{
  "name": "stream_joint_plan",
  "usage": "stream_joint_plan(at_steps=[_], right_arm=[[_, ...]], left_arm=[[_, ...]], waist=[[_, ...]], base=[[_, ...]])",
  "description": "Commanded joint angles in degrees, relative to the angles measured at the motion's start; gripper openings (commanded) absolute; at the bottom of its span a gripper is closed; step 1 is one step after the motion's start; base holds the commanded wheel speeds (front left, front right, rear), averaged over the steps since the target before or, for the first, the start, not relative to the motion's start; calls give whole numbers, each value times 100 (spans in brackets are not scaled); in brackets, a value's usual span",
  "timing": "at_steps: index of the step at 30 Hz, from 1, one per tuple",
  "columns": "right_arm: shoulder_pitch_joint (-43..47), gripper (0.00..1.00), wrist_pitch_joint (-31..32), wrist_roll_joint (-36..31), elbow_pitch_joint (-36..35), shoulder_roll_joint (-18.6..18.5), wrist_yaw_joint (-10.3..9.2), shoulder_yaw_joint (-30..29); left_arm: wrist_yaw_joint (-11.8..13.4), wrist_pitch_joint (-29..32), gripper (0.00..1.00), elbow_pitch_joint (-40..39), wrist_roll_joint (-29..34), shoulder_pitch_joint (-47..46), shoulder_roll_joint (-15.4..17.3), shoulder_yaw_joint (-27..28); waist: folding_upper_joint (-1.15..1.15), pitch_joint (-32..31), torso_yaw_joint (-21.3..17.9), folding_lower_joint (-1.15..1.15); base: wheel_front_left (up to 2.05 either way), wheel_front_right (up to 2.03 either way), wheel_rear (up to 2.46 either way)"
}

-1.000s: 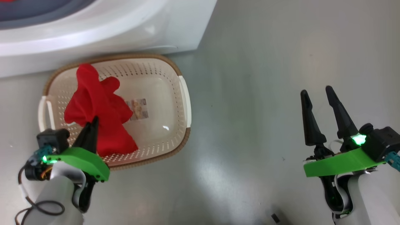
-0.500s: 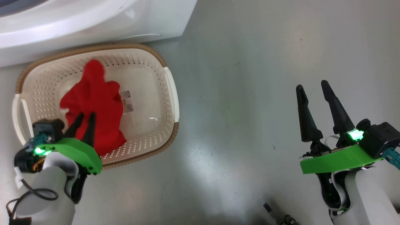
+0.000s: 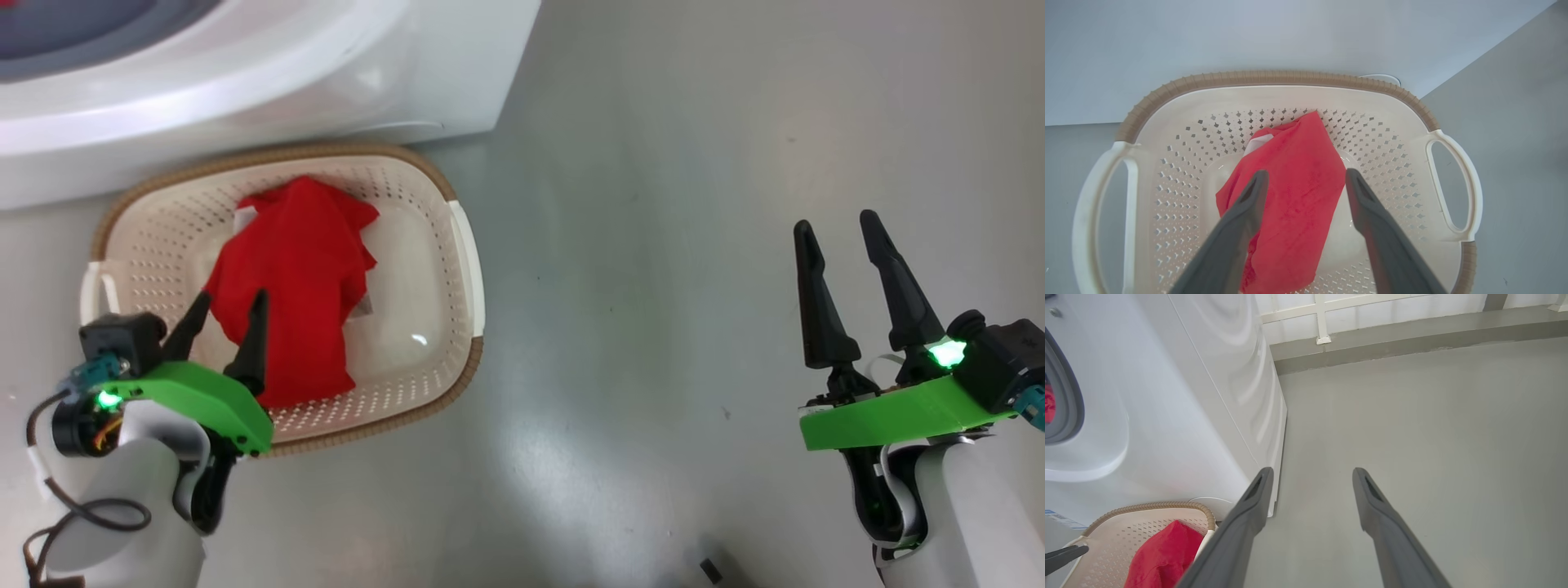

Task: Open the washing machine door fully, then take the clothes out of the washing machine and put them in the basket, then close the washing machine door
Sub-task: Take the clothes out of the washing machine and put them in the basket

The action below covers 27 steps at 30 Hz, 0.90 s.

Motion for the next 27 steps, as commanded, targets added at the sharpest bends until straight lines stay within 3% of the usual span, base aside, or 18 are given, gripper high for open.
stream_joint_plan(at_steps=[1,27], right_arm=[[175,100,-37,-45,-85,-45,36,46],[702,100,-37,-306,260,-45,36,-88]], left_arm=[[10,-46,100,-181,-9,275,161,210],[10,-46,100,-2469,925,1793,-140,1581]], waist=[[0,-217,94,0],[0,-2019,547,0]], base=[[0,0,0],[0,0,0]])
